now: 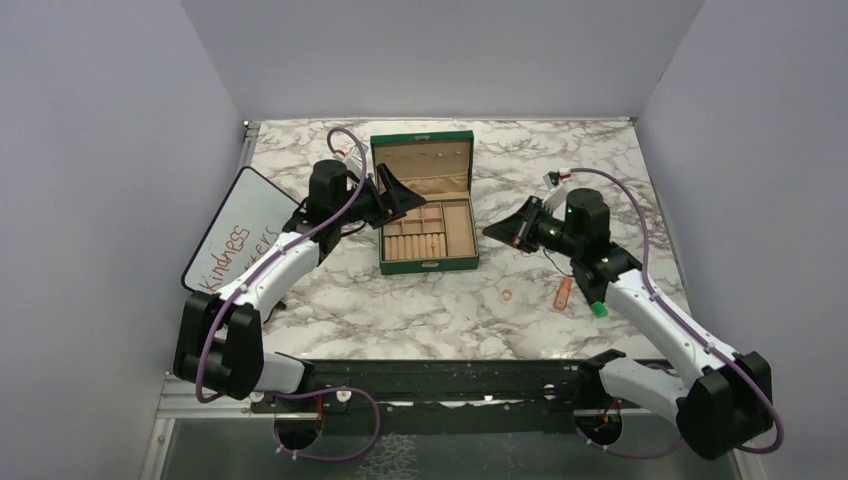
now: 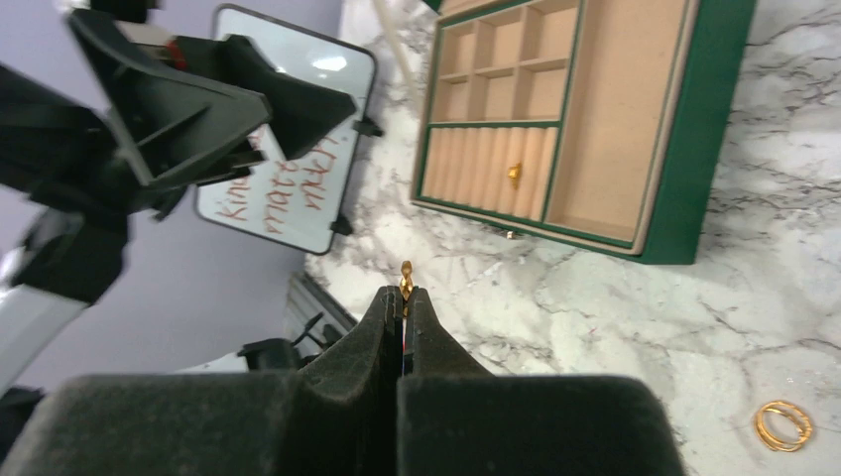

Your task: Organize the mixed jewelry

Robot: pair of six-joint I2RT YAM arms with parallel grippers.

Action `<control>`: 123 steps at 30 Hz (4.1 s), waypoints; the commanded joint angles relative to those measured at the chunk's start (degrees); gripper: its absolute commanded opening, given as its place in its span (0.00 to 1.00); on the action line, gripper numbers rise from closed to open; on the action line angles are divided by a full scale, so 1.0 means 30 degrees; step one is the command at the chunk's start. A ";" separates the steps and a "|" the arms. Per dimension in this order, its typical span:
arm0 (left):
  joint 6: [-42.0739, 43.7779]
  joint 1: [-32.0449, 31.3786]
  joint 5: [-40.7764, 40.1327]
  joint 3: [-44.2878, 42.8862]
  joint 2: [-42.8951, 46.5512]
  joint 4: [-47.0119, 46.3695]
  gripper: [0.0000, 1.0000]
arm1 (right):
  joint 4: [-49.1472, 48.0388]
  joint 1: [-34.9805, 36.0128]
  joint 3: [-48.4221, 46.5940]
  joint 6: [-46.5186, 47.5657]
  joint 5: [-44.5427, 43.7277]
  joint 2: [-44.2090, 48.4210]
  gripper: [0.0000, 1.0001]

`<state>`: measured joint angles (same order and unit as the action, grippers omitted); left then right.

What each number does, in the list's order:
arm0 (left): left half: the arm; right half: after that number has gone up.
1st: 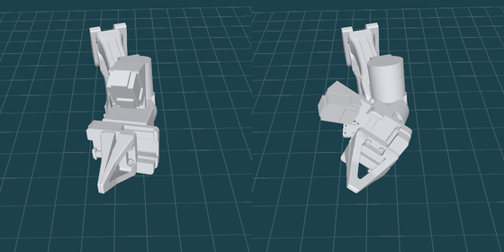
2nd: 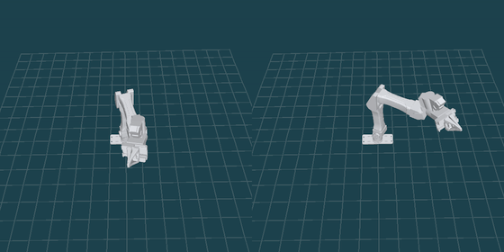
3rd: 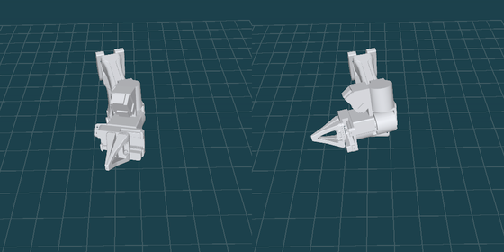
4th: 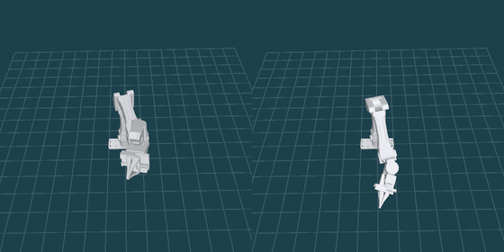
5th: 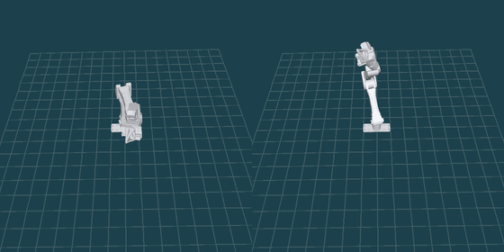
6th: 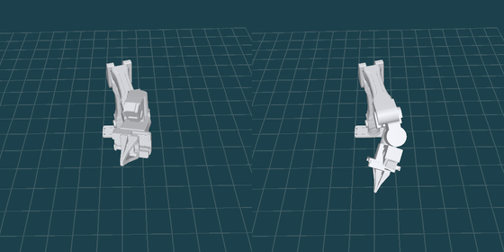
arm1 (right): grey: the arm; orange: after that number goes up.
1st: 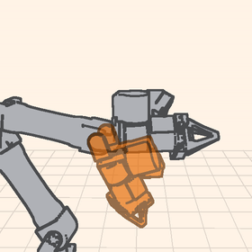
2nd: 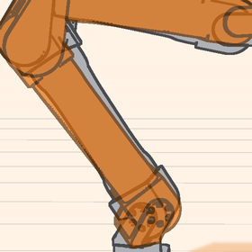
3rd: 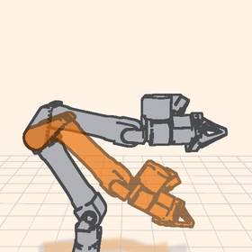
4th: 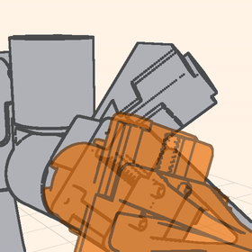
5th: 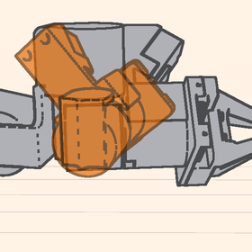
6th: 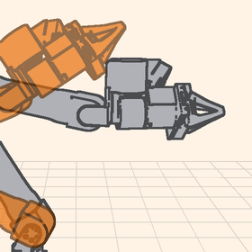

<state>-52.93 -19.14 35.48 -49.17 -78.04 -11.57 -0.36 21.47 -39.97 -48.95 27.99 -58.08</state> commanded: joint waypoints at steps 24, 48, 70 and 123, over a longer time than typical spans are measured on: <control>0.9733 0.0051 -1.0846 -0.2026 0.2750 0.9368 0.81 | 0.6899 0.8832 -1.1426 0.2707 -1.2078 -1.3570 0.01; 0.9582 0.0080 -1.0787 -0.2009 0.2504 0.9363 0.81 | 0.9135 0.9131 -1.3867 0.1814 -1.4633 -1.6725 0.01; 0.9556 0.0080 -1.0861 -0.1878 0.2634 0.9366 0.81 | 0.9989 0.9129 -1.4221 0.2092 -1.4002 -1.7313 0.01; 0.9494 0.0080 -0.8984 -0.1572 0.3146 0.8141 0.82 | 1.1991 0.4584 -0.3894 0.0386 -1.4946 -0.7461 0.45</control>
<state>-24.40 -18.87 5.58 -54.54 -69.78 14.90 34.85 37.23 -56.49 -46.50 -18.61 -83.18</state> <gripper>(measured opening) 0.817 0.448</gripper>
